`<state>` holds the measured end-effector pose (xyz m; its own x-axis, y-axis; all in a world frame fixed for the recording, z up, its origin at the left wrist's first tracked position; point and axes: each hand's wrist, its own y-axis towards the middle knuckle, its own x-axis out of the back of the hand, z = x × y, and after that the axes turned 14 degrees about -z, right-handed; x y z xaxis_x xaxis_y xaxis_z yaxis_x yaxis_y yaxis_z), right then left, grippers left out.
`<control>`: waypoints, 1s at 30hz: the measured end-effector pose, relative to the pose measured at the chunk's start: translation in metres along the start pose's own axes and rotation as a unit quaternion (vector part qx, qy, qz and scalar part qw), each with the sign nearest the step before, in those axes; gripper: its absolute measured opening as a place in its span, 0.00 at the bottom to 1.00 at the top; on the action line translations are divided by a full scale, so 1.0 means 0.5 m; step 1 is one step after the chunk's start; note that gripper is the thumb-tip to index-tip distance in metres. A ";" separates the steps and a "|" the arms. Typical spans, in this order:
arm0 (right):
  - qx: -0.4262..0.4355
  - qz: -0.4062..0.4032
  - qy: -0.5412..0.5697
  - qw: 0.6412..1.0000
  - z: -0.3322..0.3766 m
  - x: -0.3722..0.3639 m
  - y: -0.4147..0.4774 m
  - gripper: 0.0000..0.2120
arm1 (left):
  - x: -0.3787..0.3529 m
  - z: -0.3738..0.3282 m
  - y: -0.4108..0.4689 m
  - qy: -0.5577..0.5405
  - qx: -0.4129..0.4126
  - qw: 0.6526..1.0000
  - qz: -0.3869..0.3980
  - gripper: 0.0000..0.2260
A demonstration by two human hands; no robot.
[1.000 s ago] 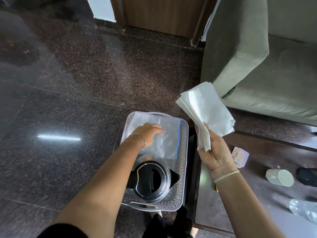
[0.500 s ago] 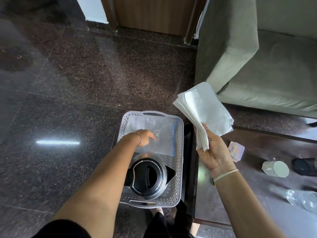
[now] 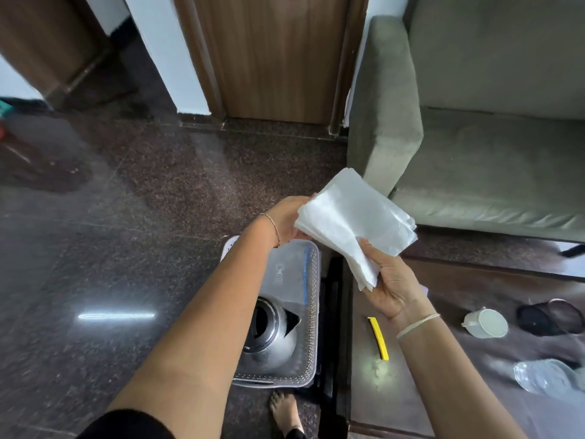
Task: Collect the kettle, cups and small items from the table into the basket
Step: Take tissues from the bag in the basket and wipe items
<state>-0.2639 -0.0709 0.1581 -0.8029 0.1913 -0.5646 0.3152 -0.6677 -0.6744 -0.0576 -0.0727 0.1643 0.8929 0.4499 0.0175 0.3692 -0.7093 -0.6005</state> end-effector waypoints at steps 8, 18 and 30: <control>0.053 -0.014 -0.137 0.989 0.171 0.147 -0.130 0.22 | -0.204 -0.028 -0.167 -0.040 0.018 0.993 0.108 0.29; 0.161 -0.093 -0.230 0.955 0.379 0.412 -0.316 0.18 | -0.527 0.076 -0.384 -0.003 -0.021 0.993 0.119 0.21; 0.279 -0.126 -0.298 0.904 0.506 0.665 -0.386 0.09 | -0.801 0.157 -0.464 -0.012 -0.088 0.995 0.049 0.03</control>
<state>-0.7197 -0.0606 0.2211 -0.9960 0.0780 0.0425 -0.0873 -0.9479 -0.3062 -0.5211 -0.0459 0.2339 0.9212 0.3855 -0.0533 0.3228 -0.8333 -0.4489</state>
